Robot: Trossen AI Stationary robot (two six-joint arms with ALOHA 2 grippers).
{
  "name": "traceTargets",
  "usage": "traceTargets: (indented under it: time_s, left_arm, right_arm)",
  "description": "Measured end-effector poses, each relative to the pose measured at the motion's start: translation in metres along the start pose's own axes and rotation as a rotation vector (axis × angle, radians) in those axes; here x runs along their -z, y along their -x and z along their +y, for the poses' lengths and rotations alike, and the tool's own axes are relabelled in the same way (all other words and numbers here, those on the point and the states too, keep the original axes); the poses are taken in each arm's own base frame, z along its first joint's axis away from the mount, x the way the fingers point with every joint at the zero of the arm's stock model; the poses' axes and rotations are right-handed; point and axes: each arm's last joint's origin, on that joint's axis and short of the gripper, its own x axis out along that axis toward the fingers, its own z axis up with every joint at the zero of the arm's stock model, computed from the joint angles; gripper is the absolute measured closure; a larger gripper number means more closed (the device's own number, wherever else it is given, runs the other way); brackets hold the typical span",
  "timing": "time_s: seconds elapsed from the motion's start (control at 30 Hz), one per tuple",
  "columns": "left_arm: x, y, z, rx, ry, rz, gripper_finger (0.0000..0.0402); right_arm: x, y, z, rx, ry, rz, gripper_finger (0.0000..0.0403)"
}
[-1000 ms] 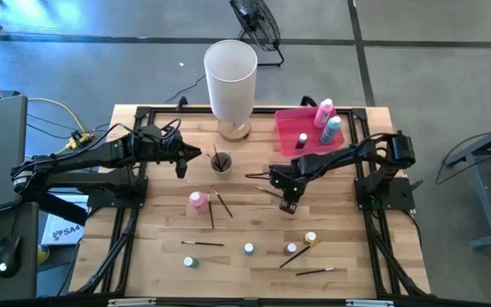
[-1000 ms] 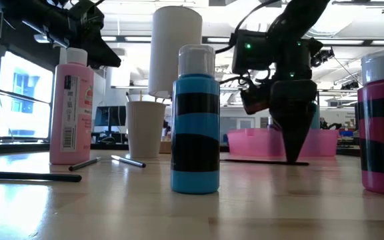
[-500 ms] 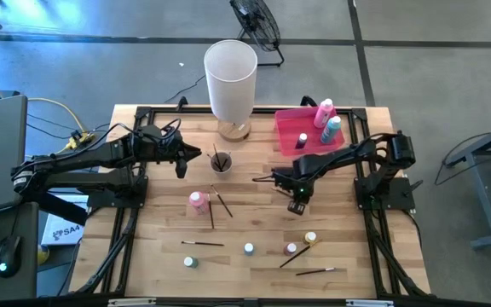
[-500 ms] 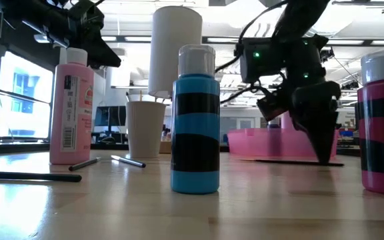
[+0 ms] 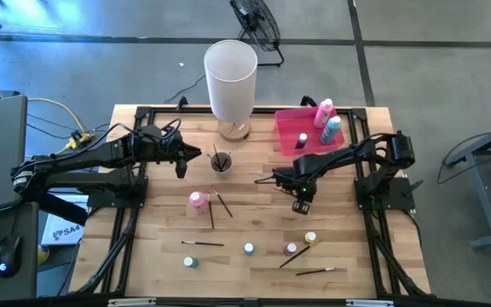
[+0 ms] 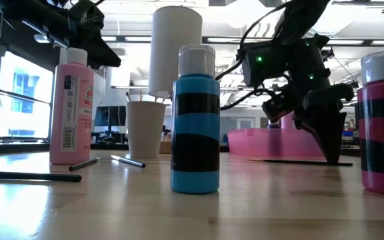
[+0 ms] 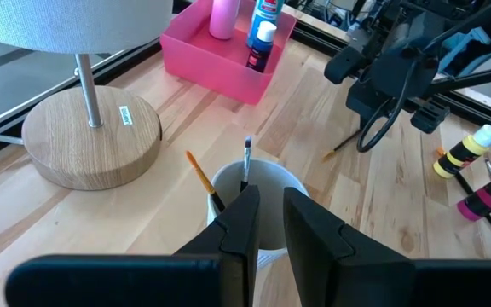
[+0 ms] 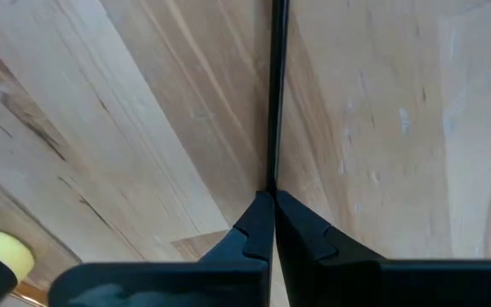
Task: Pick & Place Paint Supplies
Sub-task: Put the golden paint brush into the white cup
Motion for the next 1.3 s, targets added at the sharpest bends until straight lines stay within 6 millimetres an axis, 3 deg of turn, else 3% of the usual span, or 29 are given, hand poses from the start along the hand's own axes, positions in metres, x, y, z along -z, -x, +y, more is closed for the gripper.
traceTargets:
  time_s: [0.17,0.37,0.47,0.63,0.83,1.03,1.3]
  left_arm:
    - [0.000,0.000,0.000,-0.004,-0.002,-0.001,0.0348]
    - [0.000,0.000,0.000,-0.008,-0.008,-0.003,0.0348]
    - [0.000,0.000,0.000,-0.010,-0.008,-0.003,0.0348]
    - [0.000,0.000,0.000,-0.010,-0.007,-0.003,0.0348]
    - [0.000,0.000,0.000,-0.010,-0.008,-0.003,0.0348]
    - [0.000,0.000,0.000,-0.010,-0.008,-0.003,0.0348]
    - [0.000,0.000,0.000,-0.010,-0.007,-0.004,0.0348]
  right_arm:
    - [0.000,0.000,0.000,0.020,0.002,-0.010,0.0378]
    - [0.000,0.000,0.000,0.004,0.008,-0.005,0.0291]
    - [0.000,0.003,-0.001,-0.022,0.021,-0.009,0.0267]
    - [-0.008,0.022,-0.009,-0.010,0.035,-0.093,0.0261]
    - [-0.033,0.042,-0.018,-0.096,-0.008,-0.278,0.0261]
    - [-0.049,0.047,-0.019,-0.177,-0.047,-0.418,0.0261]
    - [-0.049,0.047,-0.019,-0.143,-0.099,-0.435,0.0261]
